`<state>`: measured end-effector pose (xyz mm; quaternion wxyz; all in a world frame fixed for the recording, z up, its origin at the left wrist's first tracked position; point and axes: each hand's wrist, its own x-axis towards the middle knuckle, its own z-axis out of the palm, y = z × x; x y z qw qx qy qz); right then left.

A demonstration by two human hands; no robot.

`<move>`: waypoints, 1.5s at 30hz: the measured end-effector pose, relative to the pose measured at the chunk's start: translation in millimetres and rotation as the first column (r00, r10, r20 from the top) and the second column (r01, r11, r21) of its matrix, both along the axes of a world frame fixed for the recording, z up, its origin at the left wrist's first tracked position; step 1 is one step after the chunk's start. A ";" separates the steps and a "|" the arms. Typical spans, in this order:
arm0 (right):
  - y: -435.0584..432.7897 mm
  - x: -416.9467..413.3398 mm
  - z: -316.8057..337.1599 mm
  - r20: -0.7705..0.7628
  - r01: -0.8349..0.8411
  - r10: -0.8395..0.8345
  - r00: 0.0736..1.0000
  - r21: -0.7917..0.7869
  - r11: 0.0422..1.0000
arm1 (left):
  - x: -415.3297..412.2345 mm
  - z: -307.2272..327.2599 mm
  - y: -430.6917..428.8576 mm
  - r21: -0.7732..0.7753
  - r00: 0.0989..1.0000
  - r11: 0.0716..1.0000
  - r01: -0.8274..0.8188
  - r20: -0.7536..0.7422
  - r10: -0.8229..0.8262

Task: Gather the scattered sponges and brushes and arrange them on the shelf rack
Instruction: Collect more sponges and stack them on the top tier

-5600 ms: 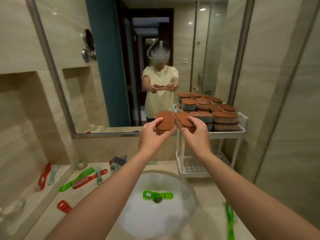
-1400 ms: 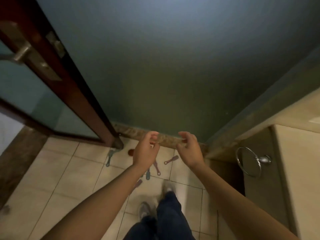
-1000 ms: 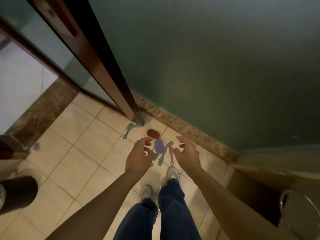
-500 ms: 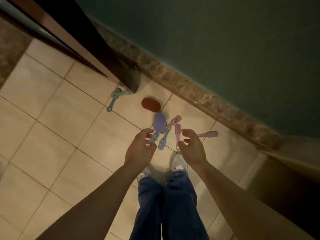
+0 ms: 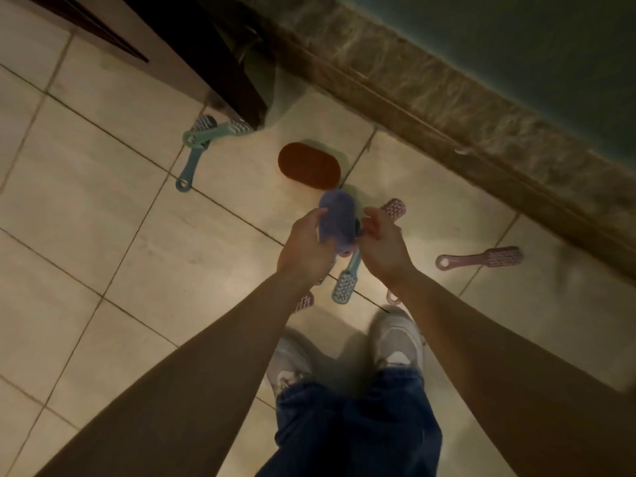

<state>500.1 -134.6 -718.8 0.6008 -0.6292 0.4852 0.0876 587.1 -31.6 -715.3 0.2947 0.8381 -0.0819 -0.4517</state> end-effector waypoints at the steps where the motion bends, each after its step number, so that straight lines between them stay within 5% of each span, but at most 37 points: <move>1: 0.5 3.5 -6.5 -0.009 0.041 -0.041 0.999 0.007 0.999 | 2.0 -8.2 -2.7 -0.011 1.000 1.000 -0.008 -0.015 0.007; 7: 0.2 15.4 -20.7 -0.018 0.204 -0.204 0.979 0.046 0.978 | 4.8 -37.6 -7.1 0.003 1.000 1.000 0.011 -0.005 -0.011; 14: 2.9 38.6 2.5 0.075 0.297 -0.315 0.946 0.192 0.935 | 2.8 -10.7 8.7 -0.086 0.926 0.930 -0.358 -0.163 0.341; 17: 2.7 65.5 7.1 0.110 0.315 -0.362 0.925 0.306 0.898 | 15.2 -6.0 12.2 -0.059 0.872 0.873 -0.484 -0.114 0.475; 20: 0.4 91.7 -2.0 0.211 0.166 -0.161 0.964 -0.005 0.986 | 30.7 -9.7 17.4 -0.038 0.815 0.815 -0.579 0.000 0.579; 23: -6.8 108.8 -23.3 0.097 -0.147 0.200 0.975 -0.394 0.907 | 44.9 -17.6 24.4 -0.006 0.787 0.787 -0.617 -0.006 0.617; 27: -12.0 121.2 -52.7 -0.125 -0.410 0.397 0.909 -0.432 0.803 | 59.7 -30.2 27.4 -0.010 0.810 0.810 -0.586 0.035 0.586; 31: -11.0 113.5 -66.4 -0.167 -0.474 0.454 0.875 -0.484 0.736 | 63.8 -33.4 25.3 -0.017 0.829 0.831 -0.555 0.075 0.555; 37: -1.6 84.0 -23.0 -0.044 -0.318 0.319 0.947 -0.280 0.906 | 47.9 4.3 17.3 0.024 0.833 0.833 -0.553 -0.007 0.554; 45: -13.9 18.9 119.3 -0.081 -0.038 0.024 0.996 -0.172 0.984 | 0.3 133.6 -8.7 0.061 0.791 0.804 -0.592 -0.148 0.593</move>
